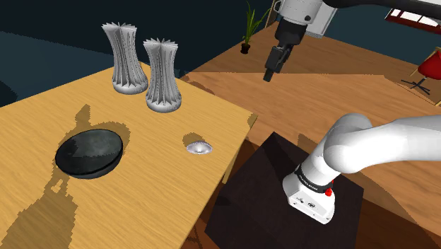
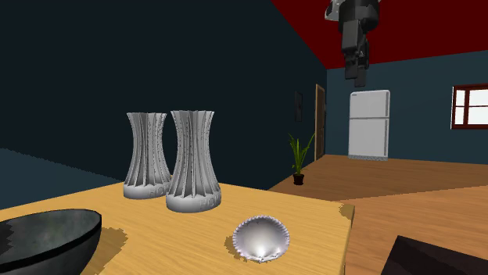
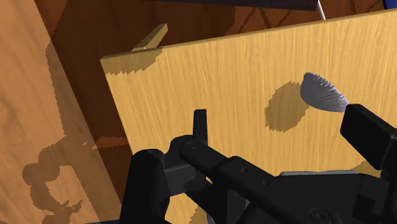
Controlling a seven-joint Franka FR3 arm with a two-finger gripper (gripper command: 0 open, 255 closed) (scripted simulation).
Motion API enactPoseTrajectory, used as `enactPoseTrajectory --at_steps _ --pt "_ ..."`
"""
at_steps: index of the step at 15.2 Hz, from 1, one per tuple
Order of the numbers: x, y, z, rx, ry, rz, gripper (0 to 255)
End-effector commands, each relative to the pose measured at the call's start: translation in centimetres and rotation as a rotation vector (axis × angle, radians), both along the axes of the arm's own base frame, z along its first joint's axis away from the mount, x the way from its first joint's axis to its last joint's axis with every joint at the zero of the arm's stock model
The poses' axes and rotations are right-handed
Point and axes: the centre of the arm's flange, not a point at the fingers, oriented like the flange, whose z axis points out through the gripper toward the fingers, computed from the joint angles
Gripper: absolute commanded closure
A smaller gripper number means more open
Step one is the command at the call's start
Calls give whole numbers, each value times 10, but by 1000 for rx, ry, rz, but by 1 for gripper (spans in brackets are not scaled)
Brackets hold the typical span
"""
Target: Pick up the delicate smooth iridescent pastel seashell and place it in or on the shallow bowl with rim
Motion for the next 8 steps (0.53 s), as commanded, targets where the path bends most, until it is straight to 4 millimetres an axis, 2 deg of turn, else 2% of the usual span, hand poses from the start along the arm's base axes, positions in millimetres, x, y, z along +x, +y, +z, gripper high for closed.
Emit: enactPoseTrajectory --at_steps 1,8 --pt "0 0 0 0 0 0 0" --pt "-4 76 -70 -95 -79 37 0"
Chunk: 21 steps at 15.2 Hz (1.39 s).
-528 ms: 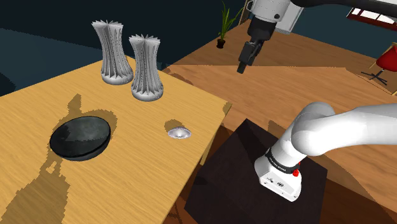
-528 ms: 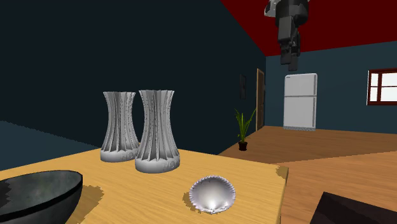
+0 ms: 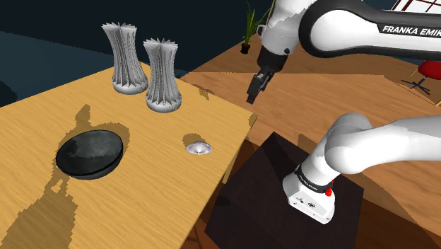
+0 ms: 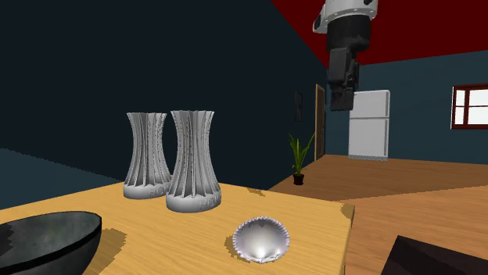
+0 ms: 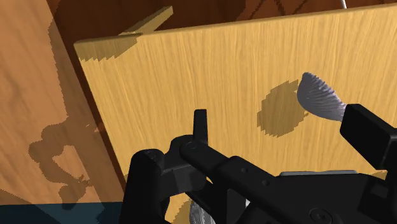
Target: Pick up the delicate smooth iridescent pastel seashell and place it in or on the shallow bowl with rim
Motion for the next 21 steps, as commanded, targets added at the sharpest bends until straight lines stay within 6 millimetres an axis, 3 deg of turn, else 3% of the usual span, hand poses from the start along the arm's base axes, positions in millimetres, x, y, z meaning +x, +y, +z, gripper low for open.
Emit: enactPoseTrajectory --at_steps 1,17,21 --pt "-1 18 -19 -27 -25 10 0" --pt "5 161 -205 -245 -205 95 0" --pt "10 160 -226 -252 -211 98 0"
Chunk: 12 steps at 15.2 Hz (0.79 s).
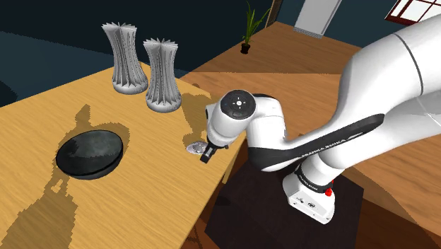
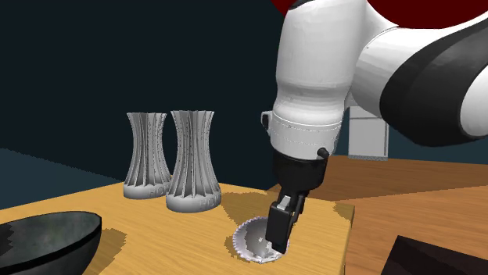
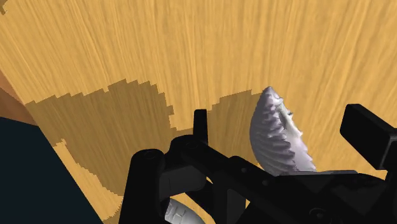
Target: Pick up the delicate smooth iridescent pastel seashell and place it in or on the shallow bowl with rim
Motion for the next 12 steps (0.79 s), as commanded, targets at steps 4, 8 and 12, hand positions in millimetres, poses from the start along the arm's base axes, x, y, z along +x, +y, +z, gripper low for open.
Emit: enactPoseTrajectory --at_steps 4,8,12 --pt "8 -6 -25 0 -1 1 0" --pt "9 -7 -27 0 -1 1 0" --pt "9 -7 -27 0 -1 1 0"
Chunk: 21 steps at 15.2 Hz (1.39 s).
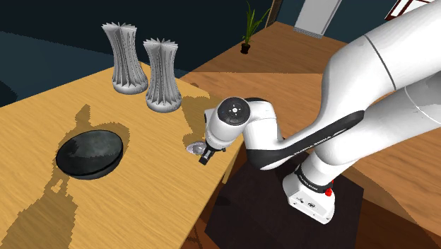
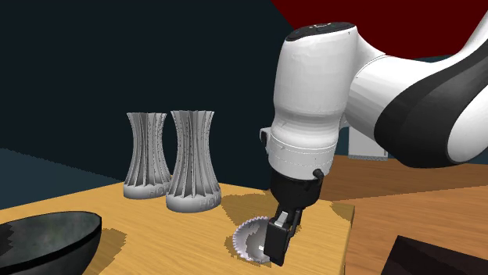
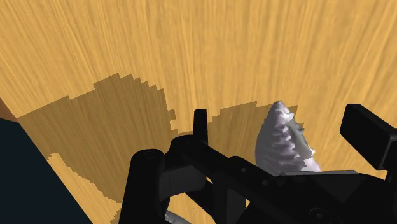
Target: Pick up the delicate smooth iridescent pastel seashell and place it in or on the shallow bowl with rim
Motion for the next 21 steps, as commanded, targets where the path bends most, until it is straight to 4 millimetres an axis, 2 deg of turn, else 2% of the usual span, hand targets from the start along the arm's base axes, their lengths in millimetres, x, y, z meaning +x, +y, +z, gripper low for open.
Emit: enactPoseTrajectory --at_steps 1,10,21 --pt "0 0 0 0 0 0 255" --pt "0 0 0 0 0 0 255" --pt "0 0 58 0 0 0 255"
